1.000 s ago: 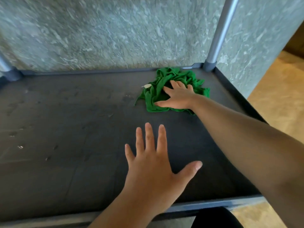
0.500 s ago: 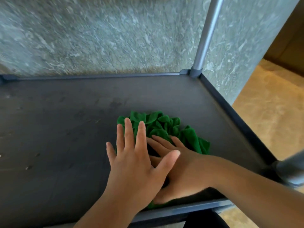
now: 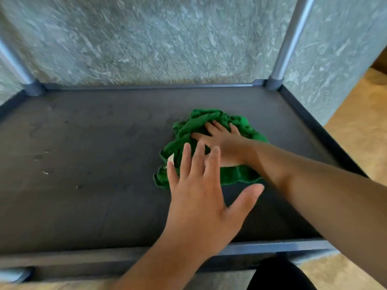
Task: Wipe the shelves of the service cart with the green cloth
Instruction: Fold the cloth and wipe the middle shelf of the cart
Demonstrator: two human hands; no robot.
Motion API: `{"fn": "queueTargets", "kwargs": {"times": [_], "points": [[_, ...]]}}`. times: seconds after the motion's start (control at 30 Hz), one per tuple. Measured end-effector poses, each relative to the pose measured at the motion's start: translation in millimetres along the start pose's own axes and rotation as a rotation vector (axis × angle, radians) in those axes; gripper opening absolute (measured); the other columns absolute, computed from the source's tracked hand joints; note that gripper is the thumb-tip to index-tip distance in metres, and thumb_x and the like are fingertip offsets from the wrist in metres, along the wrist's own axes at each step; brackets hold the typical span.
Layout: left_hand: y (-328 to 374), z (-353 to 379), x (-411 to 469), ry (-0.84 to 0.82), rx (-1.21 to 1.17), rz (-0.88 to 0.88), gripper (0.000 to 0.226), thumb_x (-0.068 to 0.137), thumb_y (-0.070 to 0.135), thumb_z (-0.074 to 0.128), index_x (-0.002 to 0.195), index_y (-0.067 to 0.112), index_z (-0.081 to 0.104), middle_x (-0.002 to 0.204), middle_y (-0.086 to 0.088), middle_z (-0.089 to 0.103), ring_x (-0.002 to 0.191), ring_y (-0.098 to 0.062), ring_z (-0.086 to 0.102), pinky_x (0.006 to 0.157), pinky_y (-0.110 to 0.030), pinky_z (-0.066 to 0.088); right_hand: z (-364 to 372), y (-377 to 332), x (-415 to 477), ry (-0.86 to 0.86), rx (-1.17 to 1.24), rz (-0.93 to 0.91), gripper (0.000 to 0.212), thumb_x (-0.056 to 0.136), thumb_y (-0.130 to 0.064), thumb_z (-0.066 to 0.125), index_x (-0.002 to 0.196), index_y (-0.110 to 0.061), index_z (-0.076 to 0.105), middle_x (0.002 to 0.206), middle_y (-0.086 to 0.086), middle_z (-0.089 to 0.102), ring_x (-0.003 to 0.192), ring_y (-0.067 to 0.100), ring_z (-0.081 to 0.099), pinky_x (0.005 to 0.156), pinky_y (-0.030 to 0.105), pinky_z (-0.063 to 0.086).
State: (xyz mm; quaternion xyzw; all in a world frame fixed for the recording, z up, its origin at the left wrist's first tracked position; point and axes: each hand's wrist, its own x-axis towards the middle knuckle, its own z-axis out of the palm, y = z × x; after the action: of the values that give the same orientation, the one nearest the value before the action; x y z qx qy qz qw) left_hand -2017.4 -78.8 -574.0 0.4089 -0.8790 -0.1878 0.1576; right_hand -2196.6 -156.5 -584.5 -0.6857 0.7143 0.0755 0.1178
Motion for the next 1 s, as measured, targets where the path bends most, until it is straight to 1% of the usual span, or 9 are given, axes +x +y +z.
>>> {"fn": "queueTargets", "kwargs": {"times": [0.1,0.17,0.23,0.37,0.47,0.57,0.67,0.83,1.0], "points": [[-3,-2,0,-0.011,-0.006,0.076,0.098,0.077,0.089,0.004,0.156,0.031,0.003,0.167,0.006,-0.003,0.151,-0.012,-0.017,0.121,-0.046,-0.011,-1,-8,40,0.087,0.012,0.155,0.082,0.087,-0.083,0.027,0.157,-0.043,0.009,0.168,0.009,-0.002,0.154,0.030,-0.005,0.119,0.064,-0.001],[-9,-6,-2,-0.033,-0.015,0.095,0.093,0.084,0.086,0.020,0.156,0.030,0.004,0.167,0.006,0.003,0.153,-0.012,-0.006,0.124,-0.047,0.000,5,-8,47,0.116,0.007,0.186,0.087,0.084,-0.087,0.023,0.157,-0.041,0.009,0.168,0.009,-0.001,0.154,0.029,-0.003,0.119,0.062,0.002],[-22,-13,-8,-0.025,0.040,0.056,0.093,0.085,0.084,0.025,0.157,0.030,0.003,0.167,0.004,0.004,0.153,-0.015,-0.003,0.125,-0.045,0.004,2,-9,46,0.135,0.014,0.194,0.090,0.083,-0.088,0.020,0.158,-0.040,0.007,0.168,0.007,-0.002,0.154,0.027,-0.002,0.120,0.060,0.002],[-69,-36,-23,0.013,0.220,-0.200,0.100,0.080,0.088,0.014,0.157,0.027,-0.007,0.168,0.000,-0.005,0.153,-0.019,-0.011,0.124,-0.046,-0.001,2,-9,44,0.117,-0.004,0.196,0.095,0.081,-0.090,0.017,0.159,-0.038,0.003,0.168,0.006,-0.003,0.154,0.027,-0.002,0.120,0.060,0.003],[-92,-43,-34,0.156,0.110,-0.361,0.104,0.077,0.091,0.008,0.158,0.024,0.004,0.167,-0.002,0.007,0.154,-0.020,-0.005,0.124,-0.048,0.002,0,-11,38,0.079,-0.025,0.186,0.105,0.072,-0.093,0.010,0.159,-0.035,-0.003,0.168,0.007,-0.007,0.154,0.027,-0.004,0.121,0.059,0.002],[-89,-41,-40,0.306,0.039,-0.266,0.101,0.081,0.088,0.008,0.155,0.021,0.022,0.165,-0.002,0.020,0.154,-0.019,0.001,0.123,-0.046,0.001,3,-20,20,0.055,-0.027,0.075,0.119,0.059,-0.098,0.006,0.159,-0.035,-0.005,0.167,0.008,-0.011,0.154,0.026,-0.007,0.120,0.059,-0.002],[-86,-40,-40,0.342,0.037,-0.211,0.102,0.082,0.088,0.007,0.154,0.020,0.027,0.164,-0.002,0.023,0.154,-0.019,0.001,0.123,-0.047,0.000,7,-40,-8,-0.008,-0.080,-0.034,0.120,0.057,-0.098,0.008,0.158,-0.035,-0.006,0.166,0.008,-0.018,0.153,0.025,-0.014,0.120,0.058,-0.005],[-84,-39,-34,0.309,-0.006,-0.256,0.108,0.077,0.090,-0.001,0.155,0.020,0.024,0.164,-0.002,0.022,0.154,-0.018,-0.001,0.123,-0.050,0.000,20,-70,-59,-0.114,-0.128,-0.262,0.109,0.064,-0.095,0.019,0.151,-0.043,-0.020,0.158,-0.002,-0.034,0.147,0.019,-0.032,0.120,0.052,-0.015],[-84,-36,-32,0.197,0.045,-0.296,0.108,0.076,0.090,-0.004,0.158,0.021,0.011,0.167,-0.004,0.011,0.154,-0.021,-0.010,0.122,-0.051,-0.004,21,-79,-71,-0.104,-0.116,-0.343,0.097,0.072,-0.090,0.020,0.153,-0.046,-0.013,0.163,-0.001,-0.028,0.148,0.016,-0.031,0.122,0.049,-0.012]]}}
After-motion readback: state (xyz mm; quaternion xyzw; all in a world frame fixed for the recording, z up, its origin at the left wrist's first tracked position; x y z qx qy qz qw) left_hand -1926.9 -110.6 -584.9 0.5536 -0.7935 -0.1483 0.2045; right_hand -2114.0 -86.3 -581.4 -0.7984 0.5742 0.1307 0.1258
